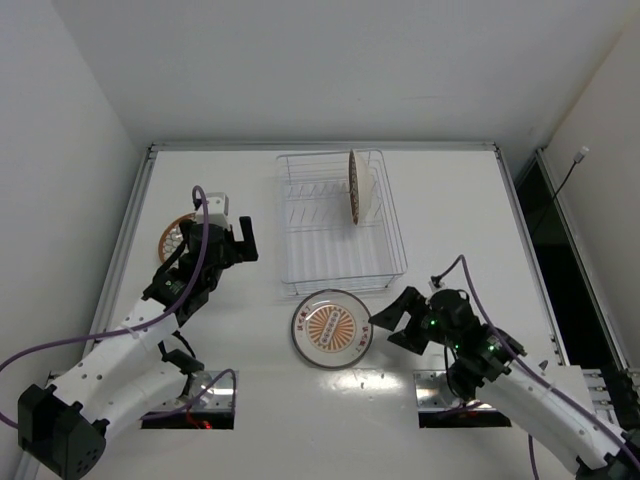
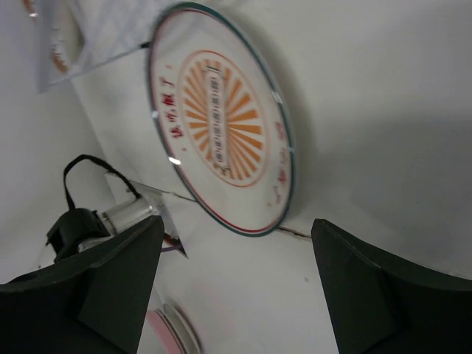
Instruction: Load the plates into the dish rack
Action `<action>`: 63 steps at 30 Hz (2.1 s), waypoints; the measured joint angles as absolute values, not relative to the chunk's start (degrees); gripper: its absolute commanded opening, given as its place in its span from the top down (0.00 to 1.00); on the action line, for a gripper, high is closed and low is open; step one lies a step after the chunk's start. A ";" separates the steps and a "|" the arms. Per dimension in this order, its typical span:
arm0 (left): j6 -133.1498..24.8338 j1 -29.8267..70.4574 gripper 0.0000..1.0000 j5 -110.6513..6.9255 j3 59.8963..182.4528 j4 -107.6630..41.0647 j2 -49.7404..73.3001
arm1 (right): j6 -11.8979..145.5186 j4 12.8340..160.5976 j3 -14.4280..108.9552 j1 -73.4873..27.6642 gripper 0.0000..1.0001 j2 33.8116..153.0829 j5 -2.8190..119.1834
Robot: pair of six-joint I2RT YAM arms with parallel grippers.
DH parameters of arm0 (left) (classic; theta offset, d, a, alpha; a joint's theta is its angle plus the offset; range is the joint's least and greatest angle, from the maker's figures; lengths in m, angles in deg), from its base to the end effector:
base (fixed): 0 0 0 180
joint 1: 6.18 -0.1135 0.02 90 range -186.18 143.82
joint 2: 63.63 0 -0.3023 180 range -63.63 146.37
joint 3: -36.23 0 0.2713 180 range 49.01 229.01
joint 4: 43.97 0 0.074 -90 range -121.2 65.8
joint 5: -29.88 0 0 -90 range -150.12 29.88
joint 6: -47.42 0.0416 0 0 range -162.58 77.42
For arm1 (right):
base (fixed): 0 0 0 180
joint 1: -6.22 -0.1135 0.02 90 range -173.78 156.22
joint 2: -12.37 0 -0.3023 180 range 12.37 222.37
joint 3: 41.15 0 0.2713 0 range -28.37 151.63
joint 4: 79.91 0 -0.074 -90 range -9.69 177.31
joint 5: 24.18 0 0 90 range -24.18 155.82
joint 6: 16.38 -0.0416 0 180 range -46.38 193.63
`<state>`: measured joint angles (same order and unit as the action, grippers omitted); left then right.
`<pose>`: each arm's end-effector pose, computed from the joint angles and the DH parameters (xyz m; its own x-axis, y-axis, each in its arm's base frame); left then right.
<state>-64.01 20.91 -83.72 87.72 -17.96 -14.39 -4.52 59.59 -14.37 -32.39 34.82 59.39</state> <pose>0.1824 -0.0746 0.3080 -0.3672 -0.1882 -0.9109 -0.0463 0.9818 -0.1842 0.0786 0.0687 0.1814 -0.7708 0.6290 -0.1012 0.3094 0.5084 0.8036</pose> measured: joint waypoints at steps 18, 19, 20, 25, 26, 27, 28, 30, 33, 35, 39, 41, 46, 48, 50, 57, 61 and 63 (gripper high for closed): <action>-64.01 20.91 0.00 -84.29 87.72 -17.87 -14.50 | -11.26 68.31 -17.28 -29.44 0.22 57.66 56.52; -64.01 20.91 0.00 -84.42 87.72 -17.85 -14.50 | -10.93 68.85 -17.04 -28.79 0.22 59.22 56.33; -64.01 20.91 0.00 -84.51 87.72 -17.81 -14.50 | -10.40 69.29 -16.56 -28.15 0.22 60.88 56.06; -64.01 20.91 0.00 -84.75 87.70 -17.55 -14.50 | -6.51 72.52 -12.36 -25.51 0.28 71.81 53.62; -64.01 20.91 0.00 -84.88 87.72 -17.55 -14.50 | -5.51 73.29 -11.35 -25.12 0.31 74.21 52.96; -64.01 20.91 0.00 -85.01 87.72 -17.55 -14.50 | -4.44 74.08 -10.55 -24.83 0.36 76.18 52.35; -64.01 20.91 0.00 -85.05 87.72 -17.55 -14.50 | -3.45 74.82 -9.67 -24.59 0.38 78.25 51.74; -64.01 20.91 0.00 -85.10 87.72 -17.55 -14.50 | -2.05 76.31 -8.54 -24.40 0.43 81.36 50.80; -63.88 20.91 0.00 -85.18 87.72 -17.55 -14.50 | -1.20 78.16 -8.36 -24.15 0.54 83.11 50.10; -63.79 20.91 0.00 -85.25 87.70 -17.55 -14.50 | -1.14 78.54 -8.43 -24.11 0.59 83.37 49.83; -63.75 20.91 0.00 -85.29 87.70 -17.55 -14.50 | -1.07 79.32 -8.75 -23.96 0.75 83.37 49.33; -63.70 20.91 0.00 -85.31 87.72 -17.55 -14.50 | -0.96 79.69 -8.95 -23.96 0.81 83.35 49.22; -63.59 20.91 0.00 -85.45 87.70 -17.55 -14.50 | -0.85 79.67 -9.23 -24.00 0.93 82.49 48.83; -63.59 20.91 0.00 -85.45 87.72 -17.55 -14.50 | -0.72 79.54 -9.32 -24.24 1.00 81.53 48.59; -63.59 20.91 0.00 -85.45 87.72 -17.55 -14.50 | -0.74 79.54 -9.32 -24.31 1.00 80.68 48.48; -63.59 20.91 0.00 -85.47 87.70 -17.44 -14.50 | -0.46 79.39 -9.34 -24.61 1.00 75.68 48.89; -63.59 20.91 0.00 -85.47 87.72 -17.37 -14.50 | -0.31 77.25 -9.32 -25.16 1.00 71.72 49.24; -63.59 20.91 0.00 -85.47 87.70 -17.33 -14.50 | -0.11 75.76 -9.34 -25.42 1.00 69.49 49.27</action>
<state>-63.59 20.91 -85.47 87.70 -17.33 -14.50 -0.11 75.76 -9.34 -25.42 69.49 49.27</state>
